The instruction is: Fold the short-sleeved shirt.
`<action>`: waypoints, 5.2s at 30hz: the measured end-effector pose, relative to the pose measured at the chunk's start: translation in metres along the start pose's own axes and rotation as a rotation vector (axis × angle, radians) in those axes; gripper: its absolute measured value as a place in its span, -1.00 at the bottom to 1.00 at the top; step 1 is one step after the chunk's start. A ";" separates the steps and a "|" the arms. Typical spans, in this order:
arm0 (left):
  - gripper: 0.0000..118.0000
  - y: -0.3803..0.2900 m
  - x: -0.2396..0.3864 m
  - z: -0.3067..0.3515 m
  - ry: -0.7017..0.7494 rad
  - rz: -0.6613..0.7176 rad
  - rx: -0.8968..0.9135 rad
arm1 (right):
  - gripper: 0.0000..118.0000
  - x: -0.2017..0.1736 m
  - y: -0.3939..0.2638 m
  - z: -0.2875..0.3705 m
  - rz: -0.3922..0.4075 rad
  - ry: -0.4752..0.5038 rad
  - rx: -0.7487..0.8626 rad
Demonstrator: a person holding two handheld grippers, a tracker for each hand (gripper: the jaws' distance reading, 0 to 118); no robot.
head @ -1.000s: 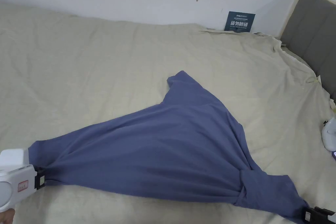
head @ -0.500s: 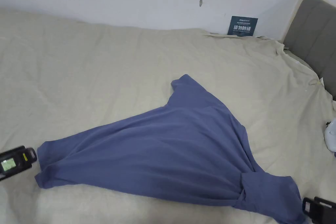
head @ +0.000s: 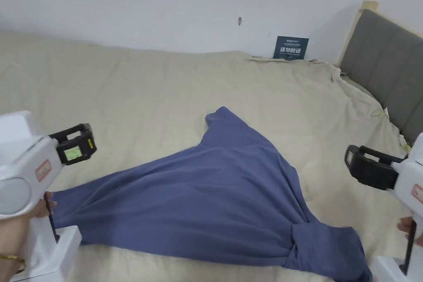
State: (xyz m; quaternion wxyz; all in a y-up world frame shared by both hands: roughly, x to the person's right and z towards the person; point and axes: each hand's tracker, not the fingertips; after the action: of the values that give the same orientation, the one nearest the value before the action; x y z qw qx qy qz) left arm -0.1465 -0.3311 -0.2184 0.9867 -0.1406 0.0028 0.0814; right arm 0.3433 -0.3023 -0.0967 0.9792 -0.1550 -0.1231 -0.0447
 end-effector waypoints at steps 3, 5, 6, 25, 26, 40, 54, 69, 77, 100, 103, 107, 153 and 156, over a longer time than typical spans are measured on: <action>0.89 -0.010 0.021 0.007 -0.013 -0.073 0.044 | 0.69 -0.018 -0.005 0.000 0.005 0.017 0.048; 0.79 -0.016 0.034 0.011 -0.032 -0.132 0.057 | 0.69 -0.026 -0.008 0.000 -0.015 0.032 0.054; 0.71 -0.020 0.037 0.012 -0.044 -0.162 0.059 | 0.69 -0.029 -0.010 0.000 -0.022 0.034 0.056; -1.00 -0.057 0.058 0.010 -0.100 -0.224 0.049 | -1.00 -0.045 -0.060 -0.009 -0.005 0.047 -0.013; -1.00 -0.058 0.059 0.011 -0.102 -0.220 0.051 | -1.00 -0.045 -0.060 -0.009 -0.006 0.047 -0.015; -1.00 -0.070 0.055 0.006 -0.115 -0.193 0.022 | -1.00 -0.050 -0.051 -0.017 0.015 0.069 -0.009; -1.00 -0.058 0.057 -0.004 -0.097 -0.188 0.018 | -0.74 -0.064 0.034 -0.124 0.051 0.140 -0.152; -1.00 -0.054 0.050 -0.047 -0.030 -0.137 -0.025 | 0.60 -0.089 0.047 -0.330 0.068 0.044 -0.624; -1.00 -0.058 0.048 -0.070 -0.011 -0.132 -0.042 | 0.59 -0.094 0.006 -0.401 0.079 -0.001 -0.746; -0.97 -0.079 0.030 -0.106 0.044 -0.034 -0.172 | -0.94 -0.095 -0.012 -0.435 0.146 0.066 -0.796; -0.53 -0.070 0.016 -0.112 0.054 0.022 -0.236 | -0.94 -0.094 -0.004 -0.426 0.139 0.070 -0.779; 0.67 -0.043 -0.011 -0.122 0.061 0.115 -0.326 | -0.94 -0.099 0.010 -0.414 0.128 0.090 -0.742; -1.00 0.029 -0.070 -0.126 0.161 0.011 -0.506 | -0.94 -0.102 0.097 -0.311 0.096 0.084 -0.524; -1.00 0.053 -0.064 -0.111 0.143 0.019 -0.428 | -0.94 -0.093 0.120 -0.270 0.104 0.099 -0.440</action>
State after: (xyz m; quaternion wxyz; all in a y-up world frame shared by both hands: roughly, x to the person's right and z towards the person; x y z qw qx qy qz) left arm -0.2166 -0.3218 -0.3378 0.9309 -0.3520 0.0568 0.0790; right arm 0.3296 -0.2691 -0.4048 0.9276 -0.3686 -0.0539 -0.0277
